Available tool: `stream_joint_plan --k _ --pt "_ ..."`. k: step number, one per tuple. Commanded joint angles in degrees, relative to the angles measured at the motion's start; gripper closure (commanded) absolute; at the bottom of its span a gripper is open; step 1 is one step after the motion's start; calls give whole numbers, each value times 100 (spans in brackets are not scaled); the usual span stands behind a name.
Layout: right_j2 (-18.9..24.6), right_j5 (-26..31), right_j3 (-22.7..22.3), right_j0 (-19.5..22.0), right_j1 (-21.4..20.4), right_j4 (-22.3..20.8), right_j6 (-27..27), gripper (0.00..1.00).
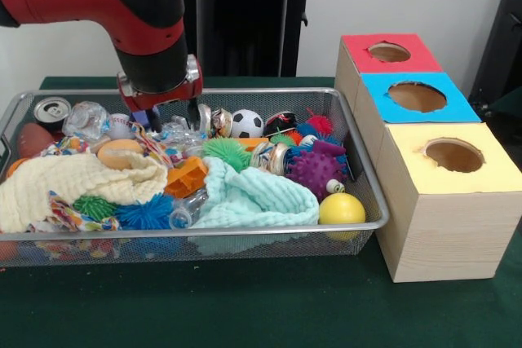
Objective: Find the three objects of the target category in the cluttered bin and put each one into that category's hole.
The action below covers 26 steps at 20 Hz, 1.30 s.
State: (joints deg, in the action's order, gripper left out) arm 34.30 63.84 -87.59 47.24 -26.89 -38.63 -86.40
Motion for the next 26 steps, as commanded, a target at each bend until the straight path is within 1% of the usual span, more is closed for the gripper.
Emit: stream_joint_plan --k 1,6,12,15,19,26 --pt "269 386 604 -92 248 -297 1964 0" --pt "241 166 524 -54 425 -278 1859 0" --pt "224 -225 403 5 762 -285 1643 0" --pt "186 -293 319 46 820 -310 1572 0" --pt "132 -365 86 151 893 -312 1488 0" --pt "93 -672 0 257 1123 -413 1432 0"
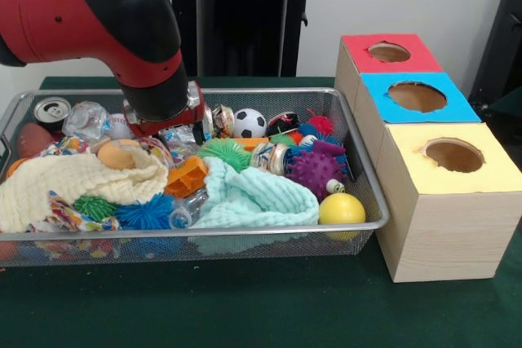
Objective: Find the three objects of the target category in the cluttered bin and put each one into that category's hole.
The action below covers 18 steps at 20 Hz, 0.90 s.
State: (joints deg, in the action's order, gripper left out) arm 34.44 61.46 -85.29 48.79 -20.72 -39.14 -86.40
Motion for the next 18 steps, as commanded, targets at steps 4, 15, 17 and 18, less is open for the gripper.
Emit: stream_joint_plan --k 4,15,17,18 --pt "54 -390 -227 65 488 -380 1442 0" --pt "89 -658 -324 167 497 -427 1424 0" --pt "104 -711 -401 202 485 -399 1374 100" --pt "79 -705 -442 185 454 -390 1294 100"
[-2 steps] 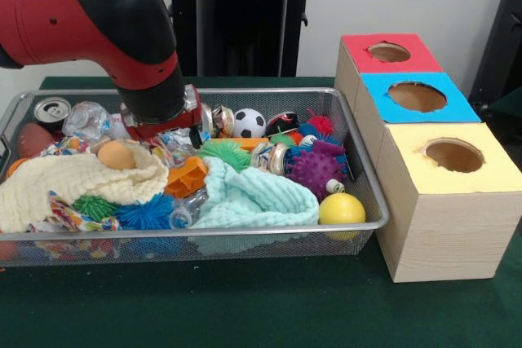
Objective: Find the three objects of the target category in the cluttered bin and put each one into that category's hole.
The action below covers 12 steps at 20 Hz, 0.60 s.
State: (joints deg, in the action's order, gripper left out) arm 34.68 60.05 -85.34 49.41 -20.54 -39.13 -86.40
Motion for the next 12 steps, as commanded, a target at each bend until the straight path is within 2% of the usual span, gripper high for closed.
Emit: stream_joint_plan --k 1,5,12 --pt "28 -558 -478 106 405 -381 1213 100" --pt "-38 -661 -762 111 268 -338 922 100" --pt "-82 -743 -967 84 140 -264 750 100"
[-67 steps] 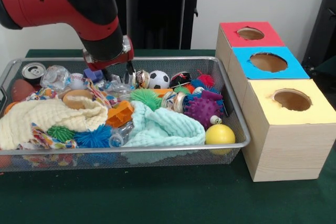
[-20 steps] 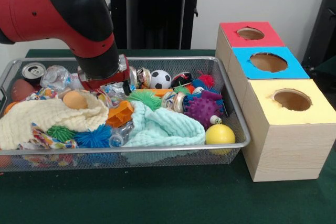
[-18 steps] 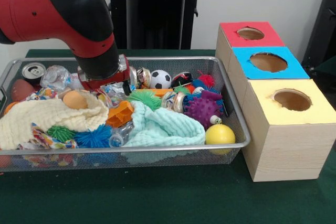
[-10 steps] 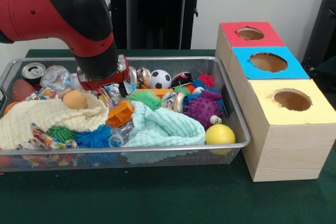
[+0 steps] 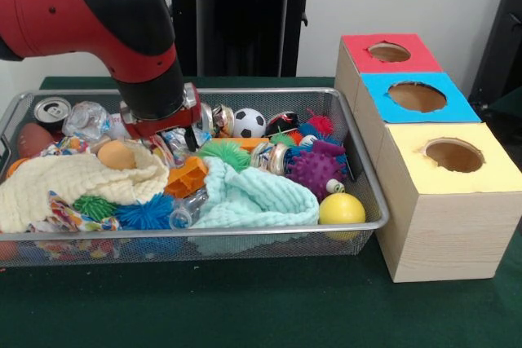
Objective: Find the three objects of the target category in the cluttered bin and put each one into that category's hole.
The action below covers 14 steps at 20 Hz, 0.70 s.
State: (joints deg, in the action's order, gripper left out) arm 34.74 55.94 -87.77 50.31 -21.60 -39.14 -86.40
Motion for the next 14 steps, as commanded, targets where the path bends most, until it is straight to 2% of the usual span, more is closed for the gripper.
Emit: stream_joint_plan --k 1,4,7,10,14 --pt "-91 -346 -770 -5 195 -249 714 100" --pt "-86 -186 -924 -49 -60 -156 659 100" --pt "-48 120 -1310 -94 -732 37 542 100" --pt "22 156 -1639 -110 -1314 187 389 100" --pt "13 176 -1650 -152 -1316 210 376 100"
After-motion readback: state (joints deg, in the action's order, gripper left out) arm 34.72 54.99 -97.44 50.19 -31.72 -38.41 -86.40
